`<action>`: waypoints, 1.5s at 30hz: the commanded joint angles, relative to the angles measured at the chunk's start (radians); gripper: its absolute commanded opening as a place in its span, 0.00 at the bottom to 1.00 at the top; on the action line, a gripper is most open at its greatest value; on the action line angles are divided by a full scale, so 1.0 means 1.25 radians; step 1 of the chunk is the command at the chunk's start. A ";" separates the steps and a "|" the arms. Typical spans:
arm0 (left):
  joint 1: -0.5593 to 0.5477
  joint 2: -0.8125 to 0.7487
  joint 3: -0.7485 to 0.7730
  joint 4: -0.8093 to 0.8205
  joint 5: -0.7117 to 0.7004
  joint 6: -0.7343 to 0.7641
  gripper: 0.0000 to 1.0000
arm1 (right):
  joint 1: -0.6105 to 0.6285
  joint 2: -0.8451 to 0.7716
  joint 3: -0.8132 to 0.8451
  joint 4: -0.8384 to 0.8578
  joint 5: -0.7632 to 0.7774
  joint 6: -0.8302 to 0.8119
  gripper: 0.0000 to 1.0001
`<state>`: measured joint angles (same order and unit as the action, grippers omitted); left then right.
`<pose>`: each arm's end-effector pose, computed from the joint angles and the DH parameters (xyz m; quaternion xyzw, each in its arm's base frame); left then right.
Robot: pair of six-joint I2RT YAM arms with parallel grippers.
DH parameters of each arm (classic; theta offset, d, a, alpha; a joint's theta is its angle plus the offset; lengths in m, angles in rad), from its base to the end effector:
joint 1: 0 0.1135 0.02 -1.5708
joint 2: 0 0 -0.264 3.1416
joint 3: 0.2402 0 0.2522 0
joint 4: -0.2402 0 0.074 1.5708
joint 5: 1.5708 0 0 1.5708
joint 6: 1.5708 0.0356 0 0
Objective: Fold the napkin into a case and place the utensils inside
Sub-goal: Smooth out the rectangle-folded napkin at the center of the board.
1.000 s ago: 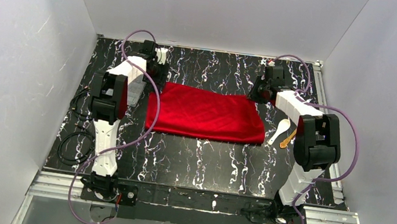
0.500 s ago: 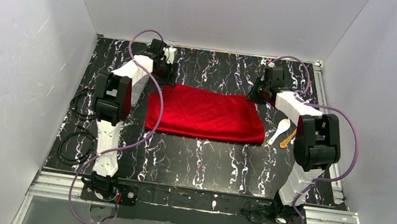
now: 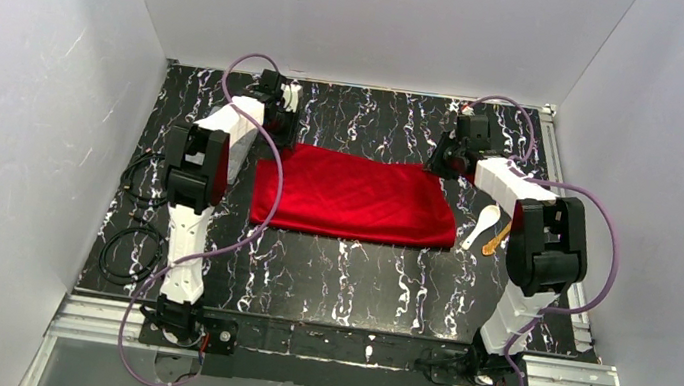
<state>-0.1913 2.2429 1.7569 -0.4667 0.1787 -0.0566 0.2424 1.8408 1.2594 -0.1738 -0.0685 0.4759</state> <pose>0.4820 -0.0998 0.1699 0.0909 0.9448 -0.1218 0.2901 0.3953 0.1003 0.2085 0.0934 0.9128 0.1687 0.3600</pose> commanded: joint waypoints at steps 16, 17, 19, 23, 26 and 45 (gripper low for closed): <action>0.002 -0.152 -0.086 0.050 0.000 0.031 0.00 | -0.006 -0.062 0.044 0.020 -0.015 0.002 0.15; 0.002 -0.164 -0.089 0.050 0.002 0.034 0.00 | -0.007 -0.066 0.044 0.020 -0.018 0.001 0.15; 0.002 -0.186 -0.094 0.047 0.008 0.035 0.00 | -0.009 -0.076 0.040 0.024 -0.025 0.001 0.14; 0.002 -0.223 -0.111 0.049 0.042 0.033 0.00 | -0.013 -0.097 0.027 0.030 -0.034 -0.001 0.14; 0.002 -0.242 -0.119 0.043 0.063 0.033 0.00 | -0.016 -0.114 0.015 0.035 -0.049 0.000 0.14; 0.001 -0.358 -0.239 0.026 0.039 0.071 0.00 | -0.033 -0.212 -0.066 0.050 -0.092 -0.004 0.13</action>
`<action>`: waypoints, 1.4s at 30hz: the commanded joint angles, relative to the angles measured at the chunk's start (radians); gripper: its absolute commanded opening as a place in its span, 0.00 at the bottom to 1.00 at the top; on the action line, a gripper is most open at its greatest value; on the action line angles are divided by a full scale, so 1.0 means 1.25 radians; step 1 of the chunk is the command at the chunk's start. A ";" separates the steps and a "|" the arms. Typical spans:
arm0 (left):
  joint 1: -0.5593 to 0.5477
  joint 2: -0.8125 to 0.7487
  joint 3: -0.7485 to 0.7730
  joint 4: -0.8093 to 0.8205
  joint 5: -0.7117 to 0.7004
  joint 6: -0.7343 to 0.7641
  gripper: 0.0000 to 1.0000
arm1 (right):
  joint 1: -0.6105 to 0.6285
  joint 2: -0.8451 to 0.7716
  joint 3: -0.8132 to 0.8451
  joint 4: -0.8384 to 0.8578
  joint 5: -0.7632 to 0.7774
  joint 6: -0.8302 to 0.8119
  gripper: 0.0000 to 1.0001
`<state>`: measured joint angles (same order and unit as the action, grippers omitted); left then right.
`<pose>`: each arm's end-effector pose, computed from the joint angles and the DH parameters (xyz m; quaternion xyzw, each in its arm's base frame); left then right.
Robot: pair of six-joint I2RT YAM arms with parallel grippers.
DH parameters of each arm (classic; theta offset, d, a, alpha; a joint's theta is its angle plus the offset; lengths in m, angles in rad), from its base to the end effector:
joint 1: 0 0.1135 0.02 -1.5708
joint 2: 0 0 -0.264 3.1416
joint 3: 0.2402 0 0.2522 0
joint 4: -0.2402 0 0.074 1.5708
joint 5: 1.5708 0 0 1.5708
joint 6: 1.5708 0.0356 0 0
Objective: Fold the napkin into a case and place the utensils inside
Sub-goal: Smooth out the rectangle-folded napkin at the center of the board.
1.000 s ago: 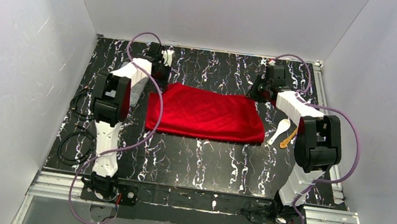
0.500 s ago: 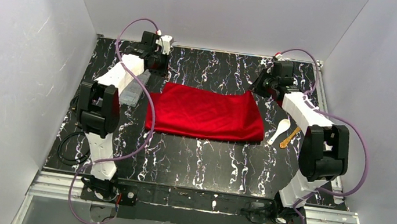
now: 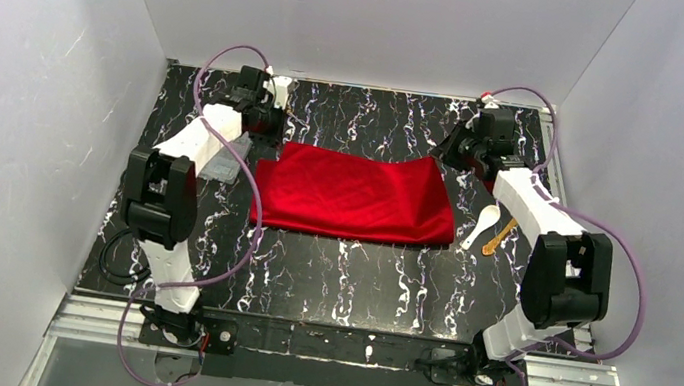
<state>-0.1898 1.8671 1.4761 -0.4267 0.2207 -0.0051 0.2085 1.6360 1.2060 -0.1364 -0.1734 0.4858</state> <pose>0.4118 -0.0870 0.2488 0.1256 0.9166 -0.1375 0.3538 0.3675 0.0840 0.2708 0.0794 0.8706 0.2345 0.4251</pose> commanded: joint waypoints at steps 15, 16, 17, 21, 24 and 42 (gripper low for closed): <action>-0.013 0.230 0.229 -0.074 -0.096 -0.026 0.53 | -0.005 -0.022 -0.064 0.056 -0.037 -0.001 0.13; -0.013 0.239 0.231 -0.072 -0.097 -0.029 0.55 | -0.005 -0.023 -0.071 0.060 -0.038 0.000 0.13; -0.013 0.249 0.234 -0.067 -0.096 -0.033 0.59 | -0.005 -0.026 -0.076 0.064 -0.040 0.001 0.13; -0.016 0.289 0.262 -0.067 -0.080 -0.041 0.62 | -0.005 -0.031 -0.091 0.072 -0.042 0.006 0.13; -0.018 0.323 0.297 -0.081 -0.063 -0.044 0.58 | -0.006 -0.031 -0.096 0.074 -0.041 0.007 0.13; -0.019 0.349 0.297 -0.092 -0.042 -0.067 0.00 | -0.005 -0.028 -0.066 0.071 -0.055 0.018 0.13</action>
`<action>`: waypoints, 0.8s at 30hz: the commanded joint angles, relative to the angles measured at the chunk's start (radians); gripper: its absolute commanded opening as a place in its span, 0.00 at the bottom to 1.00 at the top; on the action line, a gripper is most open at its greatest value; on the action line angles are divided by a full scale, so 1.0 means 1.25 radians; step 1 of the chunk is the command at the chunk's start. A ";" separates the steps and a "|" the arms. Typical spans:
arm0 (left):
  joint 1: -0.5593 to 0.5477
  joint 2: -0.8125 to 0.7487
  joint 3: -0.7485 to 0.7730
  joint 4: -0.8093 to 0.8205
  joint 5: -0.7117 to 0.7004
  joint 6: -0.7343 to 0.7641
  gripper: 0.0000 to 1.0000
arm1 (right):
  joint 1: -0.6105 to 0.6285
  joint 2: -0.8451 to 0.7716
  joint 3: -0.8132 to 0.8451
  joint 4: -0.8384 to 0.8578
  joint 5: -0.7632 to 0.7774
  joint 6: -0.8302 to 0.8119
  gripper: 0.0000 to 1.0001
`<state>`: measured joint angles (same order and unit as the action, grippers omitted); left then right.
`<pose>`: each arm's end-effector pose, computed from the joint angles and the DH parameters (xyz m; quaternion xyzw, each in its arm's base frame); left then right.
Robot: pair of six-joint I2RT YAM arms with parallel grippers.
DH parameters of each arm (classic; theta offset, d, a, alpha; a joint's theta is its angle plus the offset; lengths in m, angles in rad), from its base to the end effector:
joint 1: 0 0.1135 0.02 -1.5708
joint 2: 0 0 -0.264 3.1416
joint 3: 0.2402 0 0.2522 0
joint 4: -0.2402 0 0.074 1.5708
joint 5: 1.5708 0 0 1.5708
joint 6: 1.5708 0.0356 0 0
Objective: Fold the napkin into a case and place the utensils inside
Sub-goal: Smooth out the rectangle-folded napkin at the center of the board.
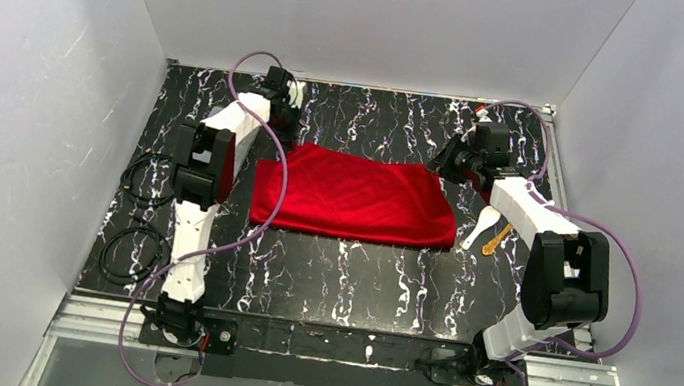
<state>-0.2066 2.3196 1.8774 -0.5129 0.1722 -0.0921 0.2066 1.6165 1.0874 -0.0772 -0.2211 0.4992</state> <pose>0.4977 -0.1105 0.1672 0.0803 0.9464 -0.1260 0.2863 0.3538 0.0821 0.2434 0.0778 0.8786 0.2510 0.3988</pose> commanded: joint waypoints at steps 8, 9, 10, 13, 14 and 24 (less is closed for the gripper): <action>-0.012 -0.134 -0.105 0.032 -0.020 0.041 0.00 | -0.003 -0.016 0.050 0.016 -0.018 0.006 0.13; -0.013 -0.146 -0.111 0.033 -0.015 0.042 0.00 | -0.004 -0.019 0.052 0.016 -0.019 0.006 0.13; -0.013 -0.158 -0.117 0.033 -0.011 0.041 0.00 | -0.004 -0.021 0.052 0.015 -0.020 0.006 0.13; -0.013 -0.194 -0.141 0.034 0.013 0.029 0.00 | -0.004 -0.026 0.049 0.012 -0.018 0.005 0.13; -0.013 -0.206 -0.152 0.037 0.020 0.024 0.00 | -0.005 -0.028 0.047 0.011 -0.018 0.004 0.13; -0.014 -0.273 -0.216 0.049 0.042 0.045 0.00 | -0.006 -0.033 0.044 -0.003 -0.022 0.002 0.12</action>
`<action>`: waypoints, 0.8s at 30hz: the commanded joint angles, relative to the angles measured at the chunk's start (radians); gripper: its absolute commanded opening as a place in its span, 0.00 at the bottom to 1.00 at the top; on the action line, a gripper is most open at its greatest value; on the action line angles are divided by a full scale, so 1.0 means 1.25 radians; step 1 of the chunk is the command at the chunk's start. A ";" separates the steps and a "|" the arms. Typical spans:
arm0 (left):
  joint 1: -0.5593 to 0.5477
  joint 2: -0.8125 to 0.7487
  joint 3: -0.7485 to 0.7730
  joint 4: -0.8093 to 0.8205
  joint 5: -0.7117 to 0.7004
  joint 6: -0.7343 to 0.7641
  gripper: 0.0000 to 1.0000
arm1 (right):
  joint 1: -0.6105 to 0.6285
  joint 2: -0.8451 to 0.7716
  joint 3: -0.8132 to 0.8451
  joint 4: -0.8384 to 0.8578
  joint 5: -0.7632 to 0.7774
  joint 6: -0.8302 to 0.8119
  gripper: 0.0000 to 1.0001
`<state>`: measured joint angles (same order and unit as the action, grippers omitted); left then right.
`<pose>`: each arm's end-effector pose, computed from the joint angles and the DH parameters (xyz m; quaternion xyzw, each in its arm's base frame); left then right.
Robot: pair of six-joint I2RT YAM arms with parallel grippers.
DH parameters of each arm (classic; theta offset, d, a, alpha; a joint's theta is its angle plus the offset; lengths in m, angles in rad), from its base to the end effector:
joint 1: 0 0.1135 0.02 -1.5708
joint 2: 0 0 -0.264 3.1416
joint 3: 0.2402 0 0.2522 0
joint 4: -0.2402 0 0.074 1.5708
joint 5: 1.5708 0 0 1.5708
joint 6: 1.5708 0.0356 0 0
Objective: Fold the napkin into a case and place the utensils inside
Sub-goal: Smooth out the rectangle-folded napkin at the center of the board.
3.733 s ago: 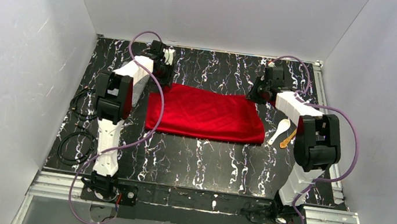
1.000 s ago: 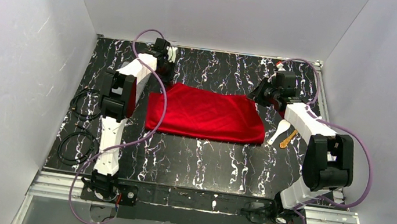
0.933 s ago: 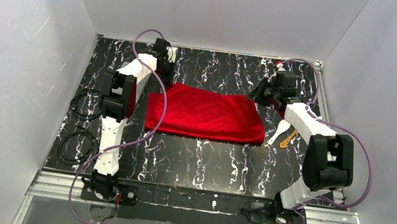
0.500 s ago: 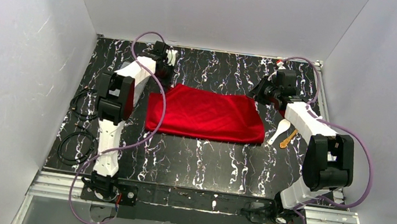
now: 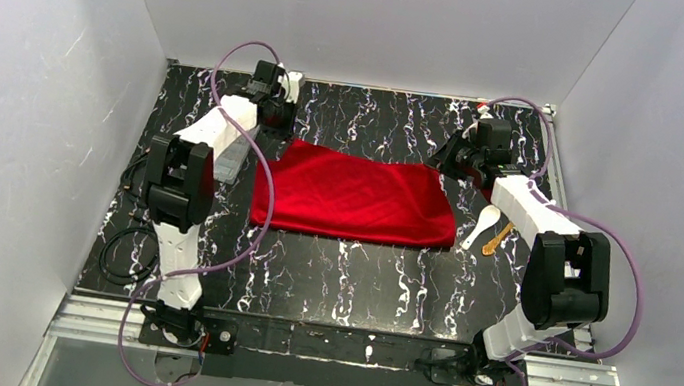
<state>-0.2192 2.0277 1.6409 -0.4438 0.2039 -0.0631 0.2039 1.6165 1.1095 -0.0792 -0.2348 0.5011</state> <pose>0.4468 -0.1069 0.2332 0.1090 0.9218 -0.1446 0.3429 0.3566 0.0822 0.2506 0.0748 0.8737 0.2589 0.4049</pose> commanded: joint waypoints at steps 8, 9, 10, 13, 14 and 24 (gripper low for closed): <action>-0.004 -0.069 -0.050 -0.007 0.004 0.028 0.00 | -0.005 -0.035 0.039 -0.025 -0.012 -0.010 0.13; -0.004 -0.079 -0.053 -0.009 0.002 0.028 0.00 | -0.007 -0.038 0.043 -0.031 -0.012 -0.013 0.12; -0.003 -0.089 -0.055 -0.013 0.002 0.028 0.00 | -0.009 -0.040 0.049 -0.039 -0.014 -0.015 0.12; -0.004 -0.115 -0.047 -0.050 0.027 0.043 0.00 | -0.018 -0.042 0.085 -0.092 -0.023 -0.032 0.13; -0.005 -0.127 -0.046 -0.068 0.027 0.040 0.00 | -0.023 -0.046 0.093 -0.105 -0.027 -0.039 0.12; -0.006 -0.341 -0.112 -0.153 0.060 0.032 0.00 | -0.034 -0.126 0.065 -0.116 -0.078 -0.033 0.12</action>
<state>-0.2203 1.7321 1.5185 -0.5400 0.2333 -0.0296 0.1627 1.5208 1.1839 -0.2153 -0.2771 0.4664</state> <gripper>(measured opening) 0.007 0.151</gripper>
